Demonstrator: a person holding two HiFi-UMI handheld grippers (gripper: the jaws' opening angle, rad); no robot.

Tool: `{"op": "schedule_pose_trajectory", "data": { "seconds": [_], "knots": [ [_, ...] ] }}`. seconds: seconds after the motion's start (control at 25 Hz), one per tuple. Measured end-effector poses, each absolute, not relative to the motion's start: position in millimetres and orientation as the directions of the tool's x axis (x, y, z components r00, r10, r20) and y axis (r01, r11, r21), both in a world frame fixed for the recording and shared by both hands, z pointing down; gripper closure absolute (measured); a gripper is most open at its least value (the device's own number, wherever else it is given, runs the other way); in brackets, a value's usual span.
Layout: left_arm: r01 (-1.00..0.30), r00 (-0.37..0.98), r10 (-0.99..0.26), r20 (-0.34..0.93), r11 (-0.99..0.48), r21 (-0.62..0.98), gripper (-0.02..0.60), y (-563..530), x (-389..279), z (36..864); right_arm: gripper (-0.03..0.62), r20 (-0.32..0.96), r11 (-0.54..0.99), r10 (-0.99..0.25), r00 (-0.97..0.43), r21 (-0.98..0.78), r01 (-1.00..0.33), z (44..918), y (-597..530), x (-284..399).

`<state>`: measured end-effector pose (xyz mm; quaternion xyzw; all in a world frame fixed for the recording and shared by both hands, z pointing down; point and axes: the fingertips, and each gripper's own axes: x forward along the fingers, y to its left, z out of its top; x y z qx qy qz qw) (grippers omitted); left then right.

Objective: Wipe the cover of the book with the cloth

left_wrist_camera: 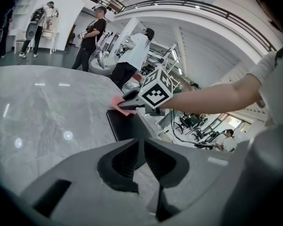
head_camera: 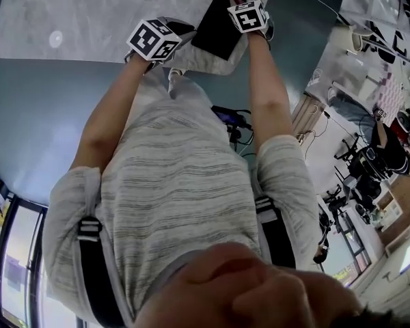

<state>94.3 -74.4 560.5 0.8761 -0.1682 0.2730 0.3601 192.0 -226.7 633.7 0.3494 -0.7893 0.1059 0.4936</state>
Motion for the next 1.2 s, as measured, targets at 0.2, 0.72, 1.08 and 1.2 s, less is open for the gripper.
{"op": "schedule_pose_trajectory", "data": {
  "seconds": [0.2,0.72,1.08,1.2],
  "knots": [
    [-0.488,0.797,-0.086,0.598,-0.675,0.554,0.540,-73,76,558,0.531,0.875,0.803,-0.416,-0.248,0.225,-0.552,638,-222,165],
    [-0.468,0.802,-0.069,0.593,-0.690,0.552,0.540,-80,87,555,0.531,0.872,0.925,-0.276,-0.404,0.127,-0.359,638,-122,134],
    [-0.451,0.803,-0.047,0.594,-0.701,0.553,0.540,-76,96,560,0.531,0.861,0.953,-0.109,-0.497,-0.052,-0.298,646,-42,105],
    [-0.445,0.805,-0.040,0.592,-0.701,0.557,0.540,-74,100,565,0.531,0.847,0.952,-0.024,-0.531,-0.143,-0.270,650,-16,99]
  ]
}}
